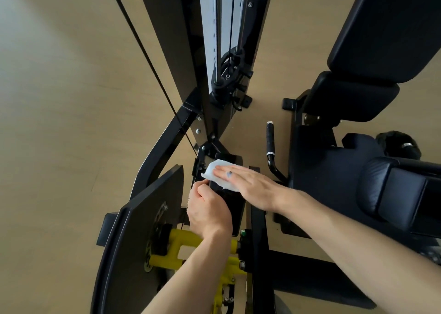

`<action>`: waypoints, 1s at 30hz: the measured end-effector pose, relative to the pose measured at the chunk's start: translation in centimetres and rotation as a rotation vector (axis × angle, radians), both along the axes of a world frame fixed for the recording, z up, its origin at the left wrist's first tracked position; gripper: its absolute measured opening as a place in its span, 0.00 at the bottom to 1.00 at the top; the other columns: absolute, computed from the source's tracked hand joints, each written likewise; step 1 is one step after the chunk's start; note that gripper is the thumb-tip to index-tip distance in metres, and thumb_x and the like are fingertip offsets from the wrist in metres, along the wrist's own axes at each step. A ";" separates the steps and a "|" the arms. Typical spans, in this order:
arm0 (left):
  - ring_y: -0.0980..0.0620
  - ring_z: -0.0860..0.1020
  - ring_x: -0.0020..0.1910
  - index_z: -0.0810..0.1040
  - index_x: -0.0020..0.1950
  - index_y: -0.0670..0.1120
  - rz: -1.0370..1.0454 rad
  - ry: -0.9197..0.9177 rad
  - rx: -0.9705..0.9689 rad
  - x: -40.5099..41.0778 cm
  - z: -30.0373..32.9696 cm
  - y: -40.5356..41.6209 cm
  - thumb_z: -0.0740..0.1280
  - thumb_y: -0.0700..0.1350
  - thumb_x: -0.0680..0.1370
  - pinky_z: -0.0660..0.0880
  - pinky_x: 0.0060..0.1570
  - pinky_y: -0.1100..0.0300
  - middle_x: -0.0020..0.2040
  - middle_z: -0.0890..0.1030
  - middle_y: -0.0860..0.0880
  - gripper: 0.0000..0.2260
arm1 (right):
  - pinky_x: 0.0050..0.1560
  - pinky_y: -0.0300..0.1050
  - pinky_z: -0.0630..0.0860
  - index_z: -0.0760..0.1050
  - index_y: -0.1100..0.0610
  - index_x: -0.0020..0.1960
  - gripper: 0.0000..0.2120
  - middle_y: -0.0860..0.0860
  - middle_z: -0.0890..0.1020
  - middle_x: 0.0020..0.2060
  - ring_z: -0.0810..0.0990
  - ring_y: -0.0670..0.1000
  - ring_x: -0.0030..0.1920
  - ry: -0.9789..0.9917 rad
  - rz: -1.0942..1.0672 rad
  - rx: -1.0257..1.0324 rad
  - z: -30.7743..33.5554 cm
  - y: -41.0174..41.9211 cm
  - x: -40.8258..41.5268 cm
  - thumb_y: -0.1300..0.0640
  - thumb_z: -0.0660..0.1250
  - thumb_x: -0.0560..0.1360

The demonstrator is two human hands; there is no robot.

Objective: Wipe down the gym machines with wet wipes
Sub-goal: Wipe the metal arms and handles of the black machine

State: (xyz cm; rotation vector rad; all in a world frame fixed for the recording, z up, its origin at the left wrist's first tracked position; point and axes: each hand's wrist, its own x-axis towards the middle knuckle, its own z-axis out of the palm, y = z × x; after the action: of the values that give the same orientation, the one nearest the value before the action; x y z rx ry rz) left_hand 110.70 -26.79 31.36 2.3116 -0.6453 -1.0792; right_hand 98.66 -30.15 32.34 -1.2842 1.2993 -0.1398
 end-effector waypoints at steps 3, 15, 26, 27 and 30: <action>0.57 0.76 0.45 0.80 0.52 0.60 0.000 0.010 -0.009 0.0 -0.1 0.0 0.50 0.50 0.82 0.76 0.50 0.51 0.47 0.80 0.57 0.18 | 0.74 0.46 0.57 0.65 0.40 0.78 0.25 0.43 0.66 0.78 0.62 0.46 0.78 0.065 -0.020 0.058 -2.2 -3.6 0.3 0.36 0.50 0.84; 0.56 0.75 0.43 0.76 0.48 0.60 -0.001 0.023 -0.037 -0.1 0.4 0.0 0.51 0.47 0.85 0.70 0.38 0.58 0.44 0.78 0.56 0.16 | 0.65 0.49 0.63 0.70 0.49 0.77 0.25 0.55 0.70 0.74 0.69 0.55 0.69 0.074 -0.516 0.261 -6.2 -5.8 0.4 0.43 0.47 0.86; 0.55 0.74 0.41 0.77 0.55 0.54 -0.031 0.035 -0.039 0.0 1.0 0.1 0.50 0.47 0.85 0.66 0.38 0.59 0.43 0.77 0.54 0.15 | 0.72 0.45 0.62 0.61 0.60 0.80 0.26 0.57 0.67 0.78 0.65 0.56 0.77 -0.137 -0.852 0.245 -0.2 1.8 2.6 0.46 0.49 0.88; 0.55 0.74 0.41 0.77 0.55 0.54 -0.034 0.040 -0.040 0.0 1.0 0.1 0.50 0.47 0.85 0.67 0.39 0.58 0.44 0.78 0.53 0.16 | 0.72 0.46 0.63 0.62 0.59 0.80 0.26 0.57 0.68 0.77 0.66 0.56 0.77 -0.155 -0.871 0.268 0.6 2.7 2.8 0.46 0.49 0.87; 0.55 0.73 0.41 0.77 0.56 0.53 -0.053 0.054 -0.032 0.1 1.3 0.1 0.49 0.47 0.85 0.66 0.37 0.58 0.44 0.77 0.54 0.16 | 0.73 0.43 0.60 0.59 0.57 0.81 0.28 0.51 0.63 0.79 0.61 0.53 0.79 -0.231 -0.932 0.348 2.7 6.3 3.8 0.43 0.51 0.87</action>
State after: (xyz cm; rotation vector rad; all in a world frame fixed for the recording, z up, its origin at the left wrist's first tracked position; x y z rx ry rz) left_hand 110.83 -26.67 32.67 2.2424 -0.7016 -1.1427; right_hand 102.44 -23.83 35.07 -0.2852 1.5427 -0.6608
